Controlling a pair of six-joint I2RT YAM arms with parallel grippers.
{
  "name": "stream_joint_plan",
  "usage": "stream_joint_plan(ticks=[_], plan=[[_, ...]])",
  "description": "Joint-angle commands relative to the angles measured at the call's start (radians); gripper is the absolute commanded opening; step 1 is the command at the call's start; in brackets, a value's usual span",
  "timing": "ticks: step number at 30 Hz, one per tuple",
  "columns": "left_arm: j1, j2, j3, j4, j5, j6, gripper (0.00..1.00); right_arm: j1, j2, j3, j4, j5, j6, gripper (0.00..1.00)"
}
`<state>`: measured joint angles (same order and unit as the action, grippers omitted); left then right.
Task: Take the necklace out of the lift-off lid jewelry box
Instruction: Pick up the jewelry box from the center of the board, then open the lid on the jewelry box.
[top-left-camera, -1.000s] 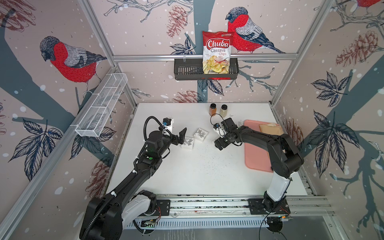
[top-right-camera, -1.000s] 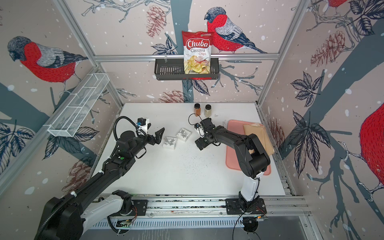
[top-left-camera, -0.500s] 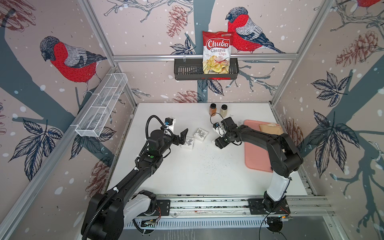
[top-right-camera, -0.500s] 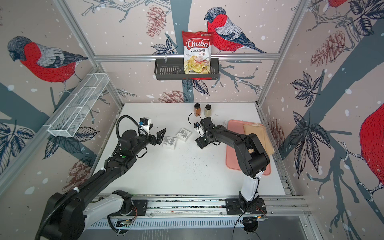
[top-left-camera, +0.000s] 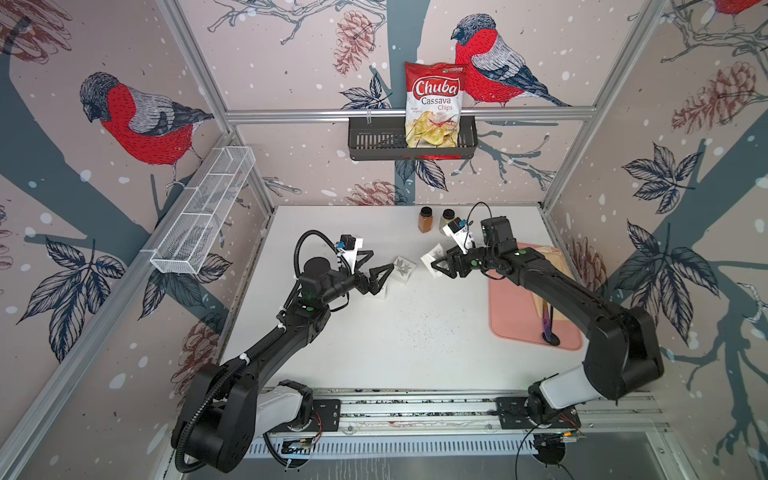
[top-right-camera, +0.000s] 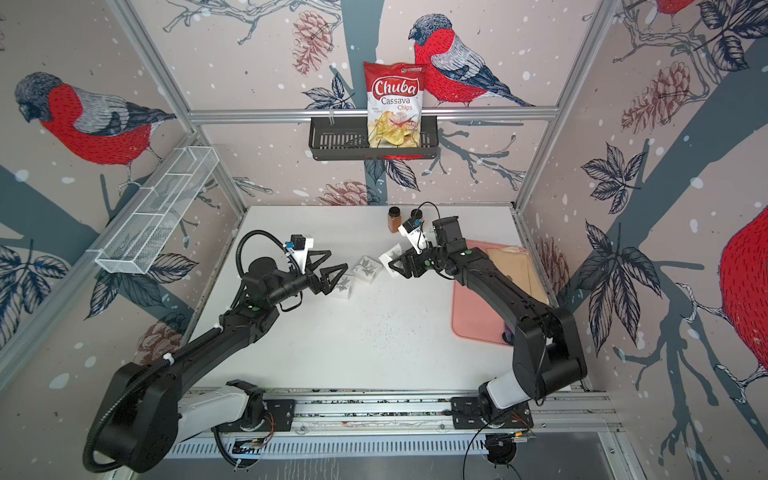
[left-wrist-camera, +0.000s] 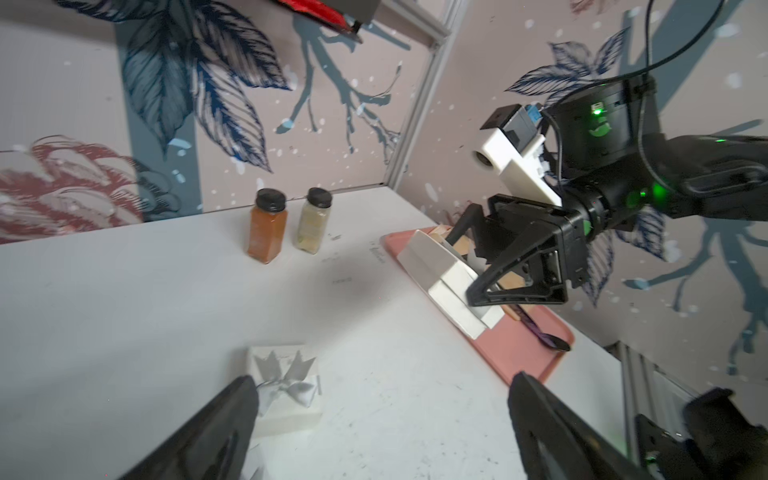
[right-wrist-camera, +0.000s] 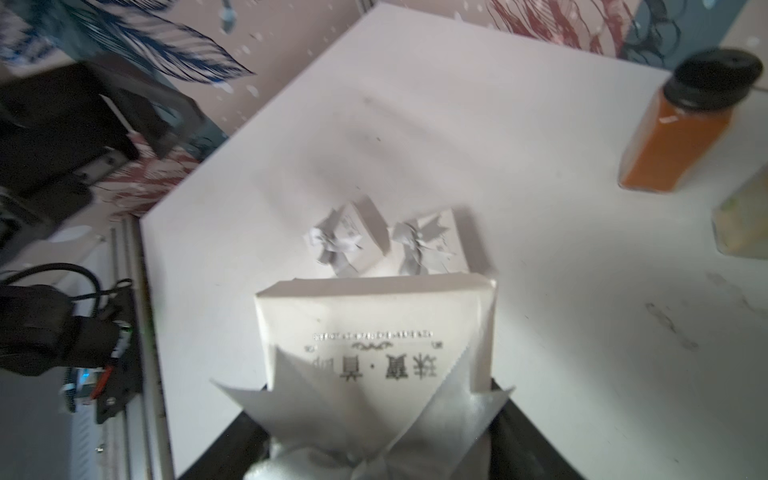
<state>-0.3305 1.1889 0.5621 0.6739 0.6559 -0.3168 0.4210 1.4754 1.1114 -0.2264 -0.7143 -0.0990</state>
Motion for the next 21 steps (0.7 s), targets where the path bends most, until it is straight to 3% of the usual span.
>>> stream_joint_plan(ticks=[1,7,12,21], plan=[[-0.001,0.024,0.002,0.279,0.166,-0.135,0.98,0.004,-0.045,-0.010,0.124,-0.231,0.063,0.71],[-0.008,0.142,0.033,0.615,0.296,-0.361,0.98,0.040,-0.136,-0.048,0.327,-0.383,0.176,0.72],[-0.028,0.231,0.047,0.843,0.322,-0.509,0.98,0.072,-0.166,-0.035,0.378,-0.427,0.209,0.73],[-0.115,0.218,0.069,0.801,0.374,-0.412,0.98,0.096,-0.164,-0.028,0.436,-0.448,0.257,0.73]])
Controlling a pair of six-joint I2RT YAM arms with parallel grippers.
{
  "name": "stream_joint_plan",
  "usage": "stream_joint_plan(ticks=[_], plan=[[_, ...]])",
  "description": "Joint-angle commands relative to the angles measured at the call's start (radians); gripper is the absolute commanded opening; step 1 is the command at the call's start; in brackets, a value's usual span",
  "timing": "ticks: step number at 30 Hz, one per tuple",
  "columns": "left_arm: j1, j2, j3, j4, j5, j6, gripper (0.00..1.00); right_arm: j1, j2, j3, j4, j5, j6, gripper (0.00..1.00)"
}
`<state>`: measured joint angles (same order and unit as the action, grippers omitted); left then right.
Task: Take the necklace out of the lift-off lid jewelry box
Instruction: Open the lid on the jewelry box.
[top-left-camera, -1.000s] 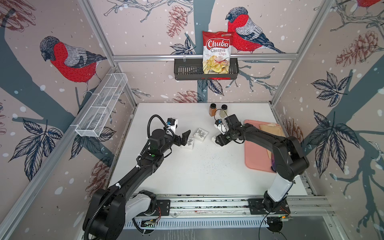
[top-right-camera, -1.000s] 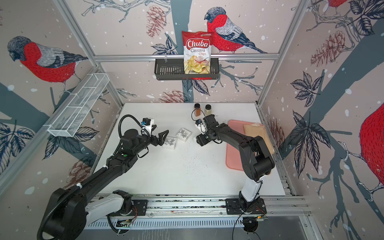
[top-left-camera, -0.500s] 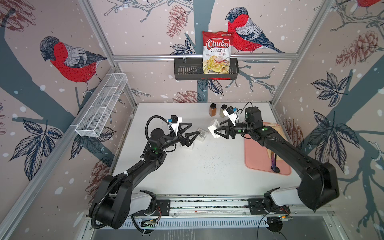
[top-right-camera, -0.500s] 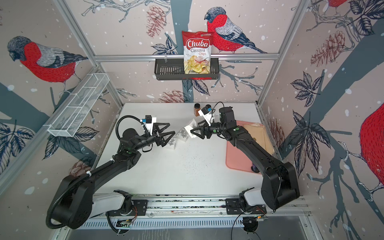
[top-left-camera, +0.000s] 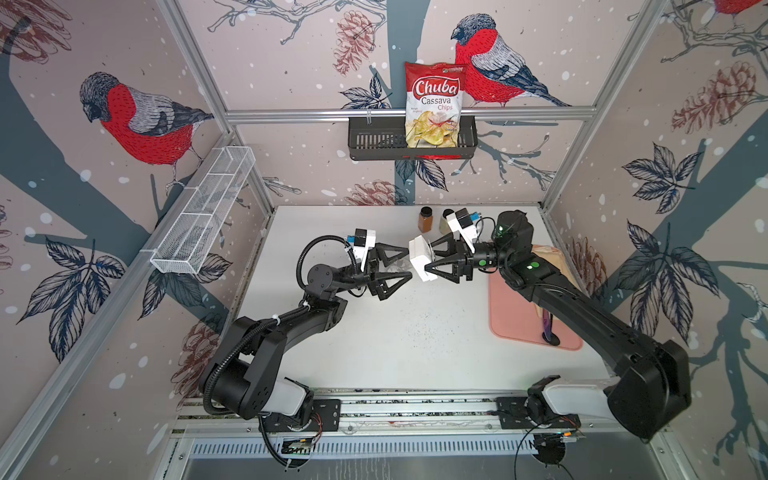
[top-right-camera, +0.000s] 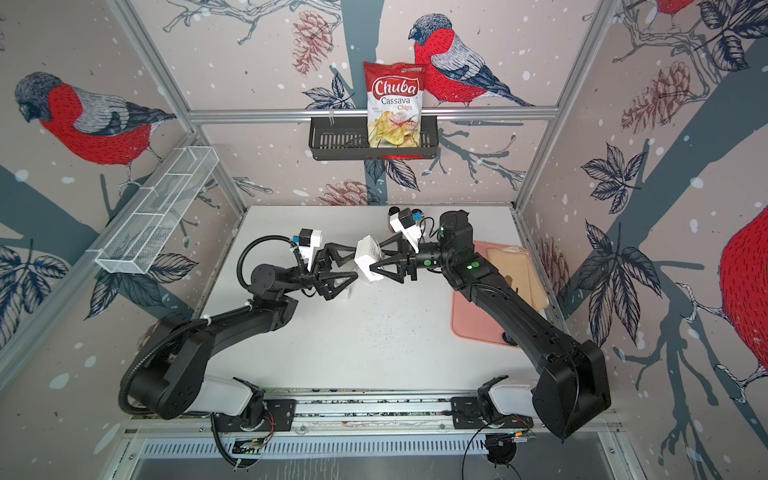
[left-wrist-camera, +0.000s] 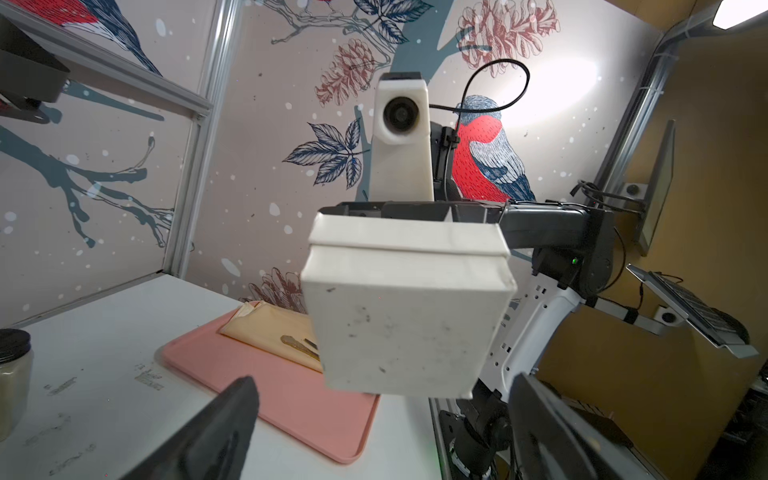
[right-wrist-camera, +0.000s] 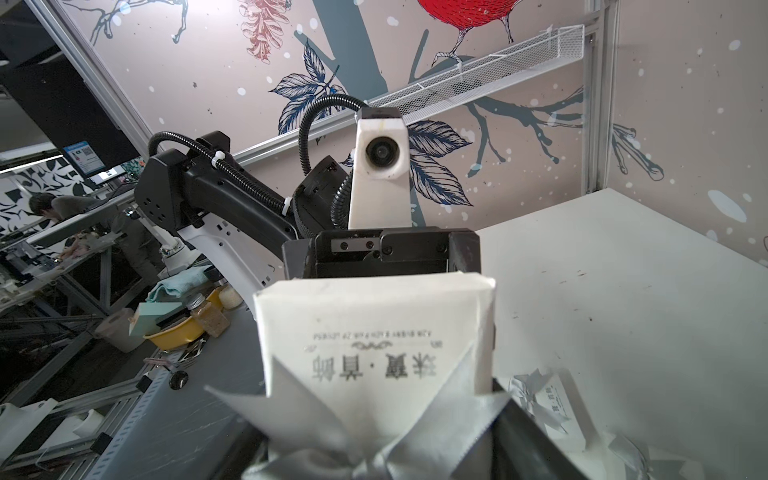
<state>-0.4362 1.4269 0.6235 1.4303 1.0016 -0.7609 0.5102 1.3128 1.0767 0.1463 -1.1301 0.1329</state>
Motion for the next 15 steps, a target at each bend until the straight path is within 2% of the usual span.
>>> stream_joint_plan(ticks=[1,7,15], plan=[[-0.011,-0.029,0.006,0.031,0.030,0.046,0.98,0.009,-0.001,0.006,0.071,-0.032,0.029,0.73],[-0.020,-0.057,0.013,-0.011,0.033,0.077,0.98,0.018,0.015,0.015,0.074,-0.041,0.034,0.72],[-0.024,-0.036,0.027,-0.014,0.017,0.048,0.98,0.032,0.001,0.012,0.068,-0.054,0.013,0.72]])
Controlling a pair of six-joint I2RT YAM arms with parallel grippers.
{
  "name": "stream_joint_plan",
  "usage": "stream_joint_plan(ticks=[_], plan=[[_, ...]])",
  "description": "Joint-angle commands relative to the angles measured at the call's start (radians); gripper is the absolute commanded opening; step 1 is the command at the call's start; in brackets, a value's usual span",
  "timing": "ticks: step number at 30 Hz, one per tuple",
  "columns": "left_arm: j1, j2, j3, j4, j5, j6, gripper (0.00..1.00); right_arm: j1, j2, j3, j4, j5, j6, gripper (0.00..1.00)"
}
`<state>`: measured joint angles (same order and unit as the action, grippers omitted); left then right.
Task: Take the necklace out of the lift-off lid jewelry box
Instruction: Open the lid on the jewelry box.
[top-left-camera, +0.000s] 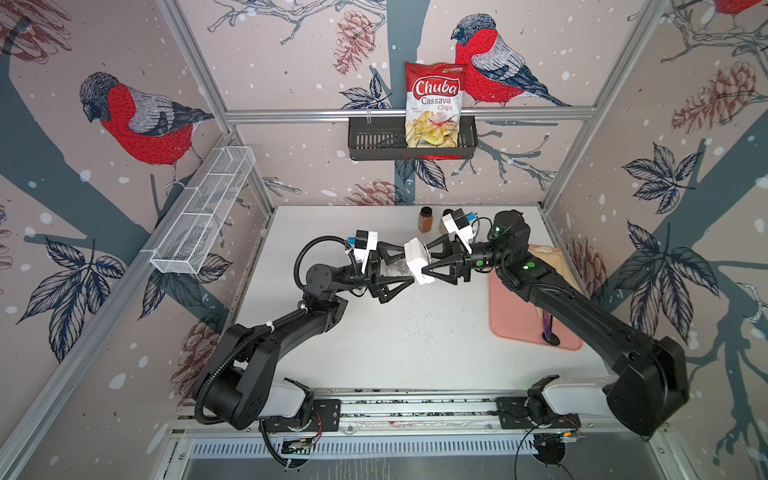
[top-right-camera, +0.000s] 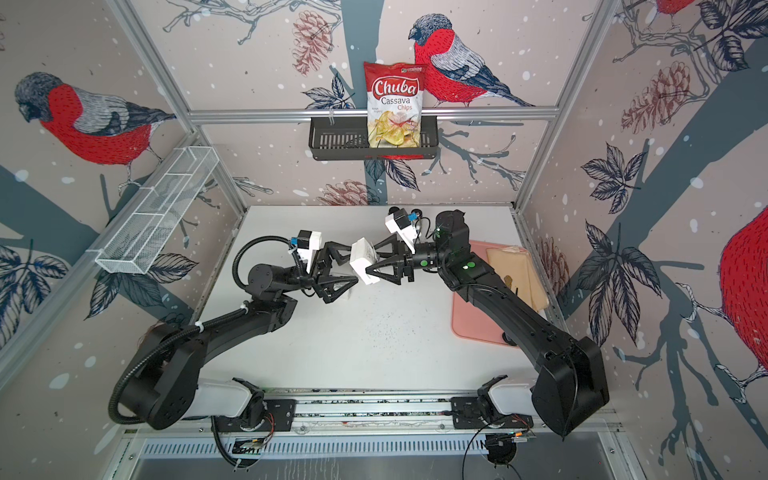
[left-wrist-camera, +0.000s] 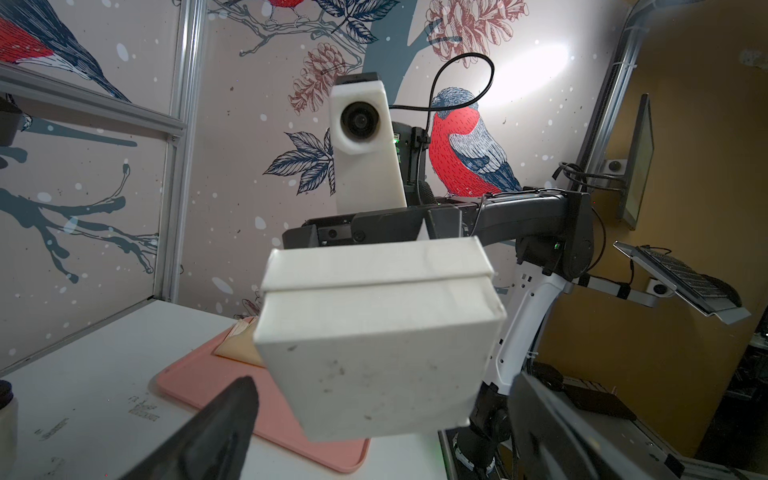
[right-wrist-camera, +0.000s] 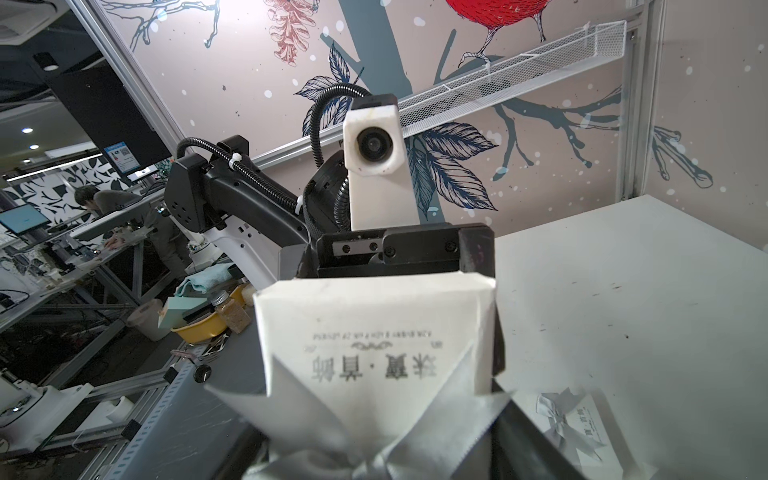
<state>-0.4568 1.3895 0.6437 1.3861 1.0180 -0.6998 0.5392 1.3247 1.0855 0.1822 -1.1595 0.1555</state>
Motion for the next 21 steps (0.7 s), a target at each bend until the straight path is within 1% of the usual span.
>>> stream_joint_plan(ticks=[1,6,14,18,21], plan=[[-0.003,0.002,0.007,0.038,0.000,-0.018,0.98,0.003,-0.012,0.004,0.029,-0.024,-0.013,0.72],[-0.011,0.003,0.013,0.065,0.003,-0.036,0.98,0.006,0.004,0.014,0.010,-0.007,-0.021,0.72],[-0.020,0.015,0.021,0.061,-0.002,-0.038,0.97,0.019,0.022,0.024,-0.022,0.004,-0.051,0.72],[-0.020,0.023,0.026,0.060,-0.001,-0.039,0.93,0.019,0.016,0.024,-0.024,0.002,-0.062,0.72],[-0.020,0.029,0.027,0.059,-0.007,-0.038,0.84,0.016,0.013,0.021,-0.026,0.004,-0.065,0.72]])
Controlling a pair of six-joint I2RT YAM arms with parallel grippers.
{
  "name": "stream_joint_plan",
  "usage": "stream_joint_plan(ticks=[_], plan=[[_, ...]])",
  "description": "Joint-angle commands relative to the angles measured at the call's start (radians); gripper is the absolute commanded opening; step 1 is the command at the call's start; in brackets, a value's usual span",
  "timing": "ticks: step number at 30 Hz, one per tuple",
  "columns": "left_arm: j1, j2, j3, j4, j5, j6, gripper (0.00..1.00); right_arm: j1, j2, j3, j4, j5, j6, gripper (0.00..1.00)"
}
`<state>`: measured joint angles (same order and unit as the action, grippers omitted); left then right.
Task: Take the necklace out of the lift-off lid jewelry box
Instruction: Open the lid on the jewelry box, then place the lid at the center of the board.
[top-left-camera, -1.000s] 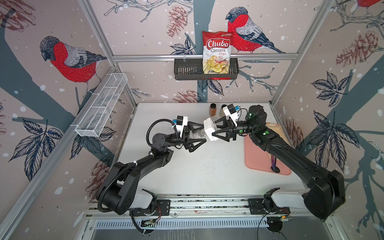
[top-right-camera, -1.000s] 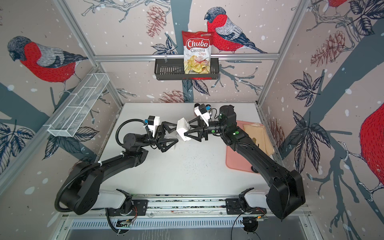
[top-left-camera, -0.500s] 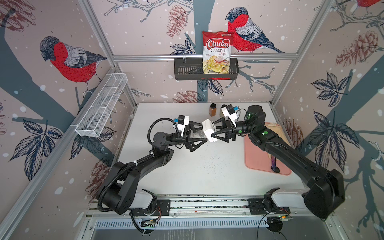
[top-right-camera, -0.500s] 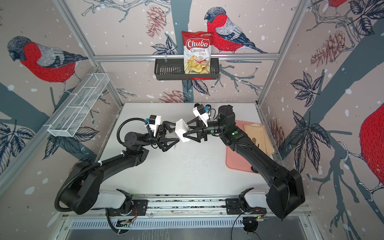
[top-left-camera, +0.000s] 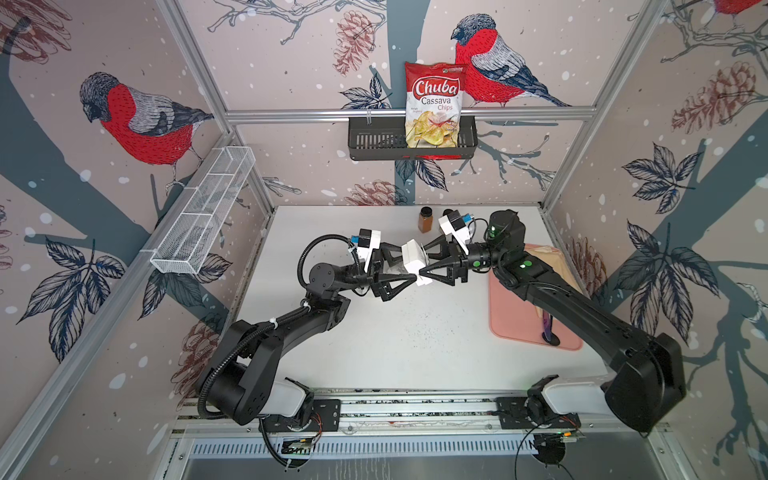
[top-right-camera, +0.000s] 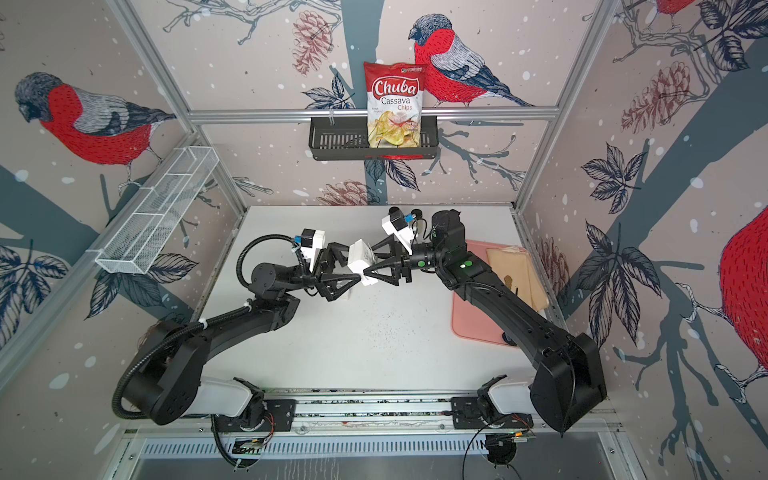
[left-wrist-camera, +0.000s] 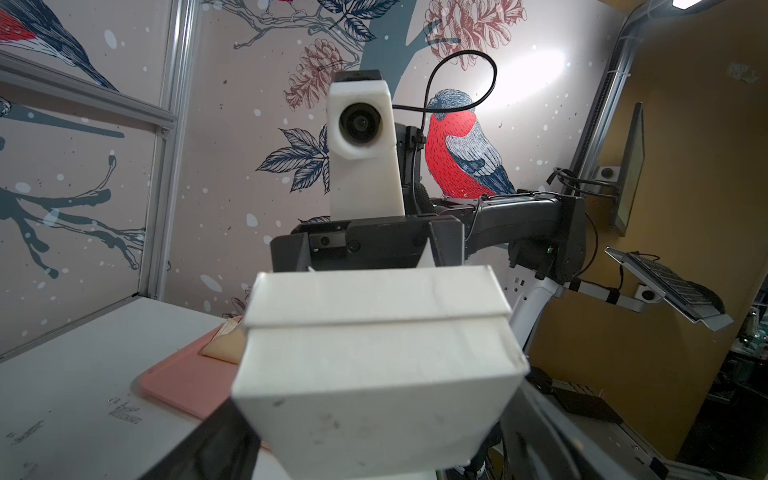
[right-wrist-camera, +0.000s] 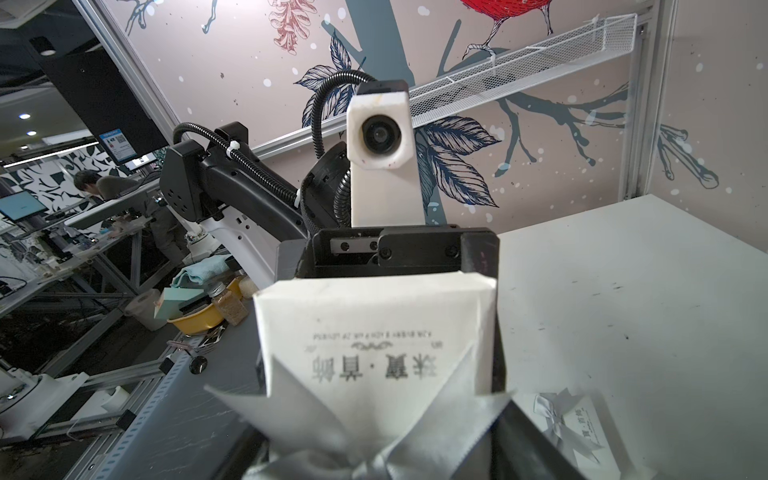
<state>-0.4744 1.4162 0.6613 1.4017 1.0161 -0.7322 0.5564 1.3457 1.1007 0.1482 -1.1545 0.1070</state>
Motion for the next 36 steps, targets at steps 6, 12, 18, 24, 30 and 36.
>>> stream_joint_plan(ticks=[6,12,18,24,30,36], plan=[[-0.003,0.007,0.010,0.045,-0.016,-0.006,0.75,-0.014,-0.018,-0.005,0.024,-0.004,-0.009,0.72],[-0.003,-0.012,-0.002,0.036,-0.026,0.004,0.75,-0.071,-0.054,-0.037,0.065,-0.020,0.020,0.73],[-0.003,-0.026,-0.005,0.007,-0.032,0.029,0.73,-0.119,-0.089,-0.070,0.062,-0.020,0.020,0.73],[-0.002,-0.020,0.008,0.014,-0.019,0.022,0.70,-0.159,-0.147,-0.115,0.020,0.091,0.019,0.73],[0.002,-0.028,0.014,0.015,-0.008,0.022,0.71,-0.196,-0.097,-0.151,-0.179,0.521,0.074,0.73],[0.006,-0.045,0.015,0.006,-0.004,0.031,0.72,-0.152,0.059,-0.177,-0.329,0.853,0.137,0.71]])
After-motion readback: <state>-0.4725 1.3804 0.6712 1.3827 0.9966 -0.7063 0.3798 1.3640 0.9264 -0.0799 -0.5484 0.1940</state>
